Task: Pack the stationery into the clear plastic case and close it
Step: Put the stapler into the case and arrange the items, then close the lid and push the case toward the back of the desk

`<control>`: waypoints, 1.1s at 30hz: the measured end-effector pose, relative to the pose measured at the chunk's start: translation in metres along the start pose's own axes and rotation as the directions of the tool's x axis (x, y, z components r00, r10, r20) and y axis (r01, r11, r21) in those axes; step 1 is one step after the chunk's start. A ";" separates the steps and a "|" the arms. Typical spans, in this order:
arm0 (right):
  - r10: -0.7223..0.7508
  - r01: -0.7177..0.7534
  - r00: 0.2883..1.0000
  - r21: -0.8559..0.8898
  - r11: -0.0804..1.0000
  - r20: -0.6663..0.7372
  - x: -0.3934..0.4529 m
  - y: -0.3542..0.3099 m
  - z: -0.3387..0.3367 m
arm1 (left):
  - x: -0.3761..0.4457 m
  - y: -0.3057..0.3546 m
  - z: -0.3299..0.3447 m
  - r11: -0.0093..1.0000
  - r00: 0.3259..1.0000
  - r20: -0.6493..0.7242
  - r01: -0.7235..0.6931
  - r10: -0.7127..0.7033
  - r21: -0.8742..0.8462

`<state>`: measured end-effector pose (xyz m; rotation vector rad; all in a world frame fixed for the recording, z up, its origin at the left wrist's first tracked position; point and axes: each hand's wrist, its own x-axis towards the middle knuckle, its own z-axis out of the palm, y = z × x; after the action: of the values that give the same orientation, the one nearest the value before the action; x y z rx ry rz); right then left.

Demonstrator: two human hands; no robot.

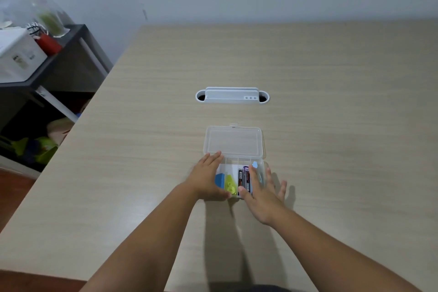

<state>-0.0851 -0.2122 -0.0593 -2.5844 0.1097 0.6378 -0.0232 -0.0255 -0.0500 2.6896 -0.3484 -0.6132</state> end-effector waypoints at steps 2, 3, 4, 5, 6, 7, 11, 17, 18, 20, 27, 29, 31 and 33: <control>0.010 0.005 0.988 0.092 0.996 -0.155 0.003 0.001 -0.001 | 0.002 -0.003 0.000 1.000 1.000 -0.015 0.009 -0.009 0.001; 0.046 0.001 0.965 0.179 0.984 -0.259 0.004 0.004 -0.003 | 0.003 -0.005 0.001 0.999 0.999 -0.042 0.023 -0.025 -0.044; 0.110 -0.008 0.938 0.299 0.954 -0.327 0.007 0.008 -0.006 | 0.004 -0.006 0.000 0.987 0.995 -0.071 0.060 -0.071 -0.146; 0.196 -0.033 0.923 0.440 0.897 -0.330 0.010 0.013 -0.011 | 0.003 -0.004 -0.003 0.946 0.986 -0.070 0.125 -0.152 -0.298; 0.270 -0.067 0.920 0.564 0.823 -0.285 0.013 0.016 -0.016 | 0.004 -0.001 -0.009 0.846 0.969 -0.041 0.192 -0.244 -0.498; 0.319 -0.106 0.921 0.643 0.759 -0.225 0.016 0.019 -0.020 | 0.007 0.001 -0.013 0.676 0.945 0.002 0.236 -0.327 -0.698; 0.308 -0.167 0.948 0.694 0.700 -0.083 0.028 0.026 -0.031 | 0.025 0.001 -0.027 0.073 0.880 0.246 0.300 -0.407 -0.951; 0.295 -0.199 0.955 0.787 0.584 0.022 0.035 0.030 -0.033 | 0.020 0.006 -0.043 -0.220 0.898 0.255 0.184 -0.359 -0.958; 0.307 -0.204 0.951 0.801 0.563 0.027 0.037 0.031 -0.035 | 0.021 0.005 -0.045 -0.225 0.906 0.247 0.176 -0.345 -0.958; 0.336 -0.228 0.940 0.827 0.513 0.050 0.041 0.036 -0.037 | 0.020 0.003 -0.047 -0.210 0.912 0.232 0.168 -0.337 -0.963; 0.336 -0.344 0.906 0.910 0.232 0.257 0.043 0.041 -0.056 | 0.006 -0.015 -0.041 0.231 0.955 0.131 0.194 -0.265 -0.953; 0.362 -0.343 0.907 0.876 0.340 0.215 0.046 0.041 -0.057 | 0.002 -0.016 -0.031 0.646 0.979 0.081 0.184 -0.186 -0.741; 0.413 -0.270 0.910 0.779 0.566 0.015 0.050 0.038 -0.051 | -0.001 -0.012 -0.014 0.924 0.993 0.037 0.120 -0.115 -0.364; 0.354 -0.187 0.897 0.500 0.846 -0.264 0.047 0.033 -0.042 | -0.005 0.000 0.005 0.986 0.994 -0.027 0.106 -0.110 -0.129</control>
<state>-0.0317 -0.2592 -0.0625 -2.1909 0.6801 0.1975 -0.0300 -0.0256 -0.0517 2.6052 -0.1497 -0.5982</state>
